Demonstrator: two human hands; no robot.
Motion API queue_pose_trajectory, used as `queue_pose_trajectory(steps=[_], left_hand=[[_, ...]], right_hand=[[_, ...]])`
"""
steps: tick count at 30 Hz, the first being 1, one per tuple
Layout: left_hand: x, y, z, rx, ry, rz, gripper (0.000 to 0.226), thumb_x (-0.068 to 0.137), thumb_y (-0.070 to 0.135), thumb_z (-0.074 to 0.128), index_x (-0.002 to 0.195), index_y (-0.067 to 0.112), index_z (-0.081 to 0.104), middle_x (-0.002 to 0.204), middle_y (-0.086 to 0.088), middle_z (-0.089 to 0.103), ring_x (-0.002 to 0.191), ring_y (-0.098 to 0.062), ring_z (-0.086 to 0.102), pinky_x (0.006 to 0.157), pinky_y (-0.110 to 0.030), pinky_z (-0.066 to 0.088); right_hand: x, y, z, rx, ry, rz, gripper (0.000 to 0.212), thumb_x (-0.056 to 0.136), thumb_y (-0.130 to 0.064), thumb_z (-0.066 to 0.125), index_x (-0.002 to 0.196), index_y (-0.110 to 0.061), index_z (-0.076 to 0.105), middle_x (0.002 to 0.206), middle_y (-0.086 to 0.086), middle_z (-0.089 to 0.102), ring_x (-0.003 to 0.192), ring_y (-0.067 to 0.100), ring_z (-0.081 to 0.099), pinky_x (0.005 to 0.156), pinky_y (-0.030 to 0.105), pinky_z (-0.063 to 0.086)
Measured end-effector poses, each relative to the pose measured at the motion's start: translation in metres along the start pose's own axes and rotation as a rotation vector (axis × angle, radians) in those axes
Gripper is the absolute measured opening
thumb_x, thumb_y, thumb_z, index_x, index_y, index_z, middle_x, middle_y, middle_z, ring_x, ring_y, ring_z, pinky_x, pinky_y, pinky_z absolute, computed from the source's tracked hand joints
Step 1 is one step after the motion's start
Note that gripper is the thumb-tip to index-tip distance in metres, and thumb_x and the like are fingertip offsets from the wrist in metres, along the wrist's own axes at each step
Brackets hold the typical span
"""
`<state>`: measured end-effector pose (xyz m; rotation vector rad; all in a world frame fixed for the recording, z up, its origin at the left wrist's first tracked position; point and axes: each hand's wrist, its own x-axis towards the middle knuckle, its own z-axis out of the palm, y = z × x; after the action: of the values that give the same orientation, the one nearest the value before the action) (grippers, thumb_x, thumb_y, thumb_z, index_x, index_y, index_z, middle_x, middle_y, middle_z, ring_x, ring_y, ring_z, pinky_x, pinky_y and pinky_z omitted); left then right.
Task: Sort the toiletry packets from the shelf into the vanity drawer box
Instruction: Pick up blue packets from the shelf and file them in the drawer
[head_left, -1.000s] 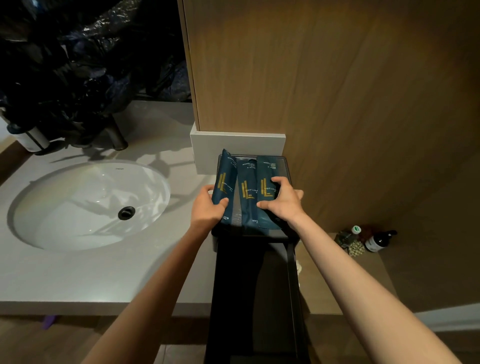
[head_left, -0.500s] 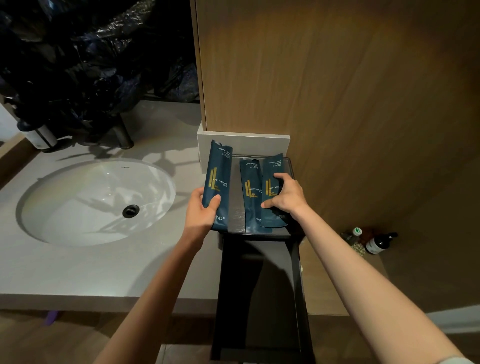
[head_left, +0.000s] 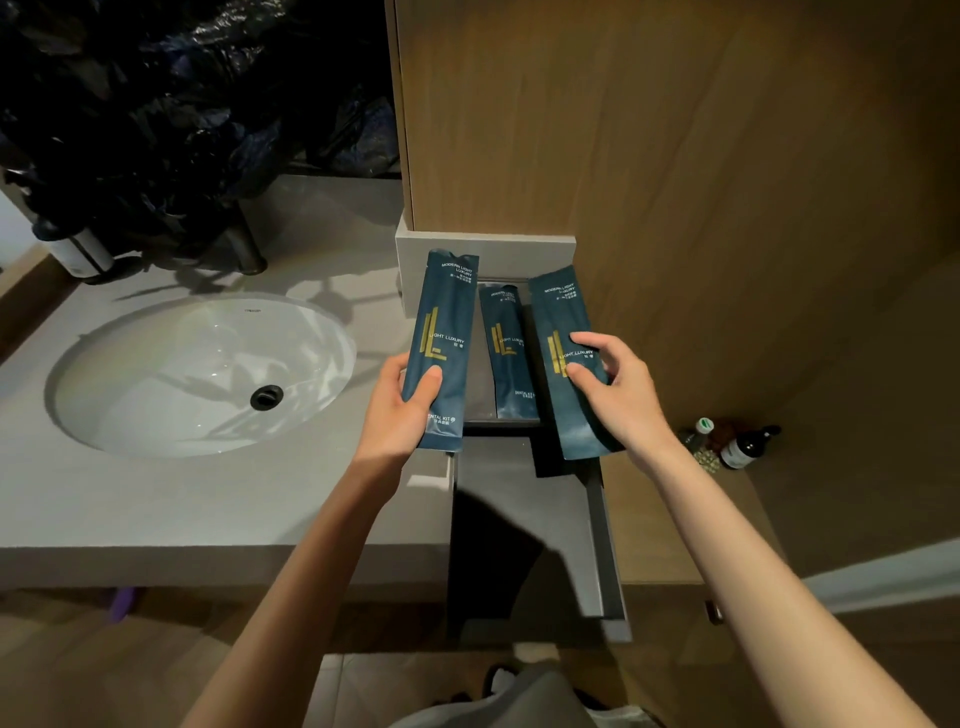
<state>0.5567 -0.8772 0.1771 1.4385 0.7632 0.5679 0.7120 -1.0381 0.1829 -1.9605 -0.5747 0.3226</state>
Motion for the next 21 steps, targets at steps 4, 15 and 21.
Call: queue_pose_trajectory(steps=[4, 15, 21], left_hand=[[-0.028, -0.010, -0.014, 0.036, -0.020, 0.020, 0.017, 0.097, 0.023, 0.050, 0.113, 0.018, 0.051, 0.098, 0.005, 0.060, 0.085, -0.009, 0.060, 0.067, -0.015, 0.049], [-0.085, -0.043, -0.051, 0.015, -0.060, -0.037, 0.016, 0.096, 0.023, 0.051, 0.112, 0.024, 0.052, 0.106, -0.006, 0.063, 0.094, -0.022, 0.064, 0.081, -0.038, 0.053], [-0.100, -0.043, -0.062, 0.017, -0.115, -0.042, 0.022, 0.096, 0.023, 0.049, 0.118, 0.020, 0.046, 0.100, 0.002, 0.060, 0.086, -0.011, 0.064, 0.067, -0.023, 0.056]], right_hand=[[-0.051, -0.005, -0.012, 0.066, -0.052, -0.040, 0.023, 0.090, -0.011, 0.061, 0.112, -0.018, 0.064, 0.111, -0.011, 0.065, 0.106, 0.007, 0.060, 0.090, 0.021, 0.045], [-0.142, 0.025, -0.011, 0.036, -0.393, 0.096, 0.016, 0.091, -0.018, 0.062, 0.099, -0.030, 0.068, 0.075, 0.015, 0.064, 0.073, 0.028, 0.058, 0.073, 0.036, 0.044], [-0.130, 0.041, 0.023, -0.029, -0.305, 0.184, 0.017, 0.093, -0.017, 0.058, 0.101, -0.030, 0.066, 0.064, 0.005, 0.041, 0.063, 0.019, 0.038, 0.062, 0.027, 0.032]])
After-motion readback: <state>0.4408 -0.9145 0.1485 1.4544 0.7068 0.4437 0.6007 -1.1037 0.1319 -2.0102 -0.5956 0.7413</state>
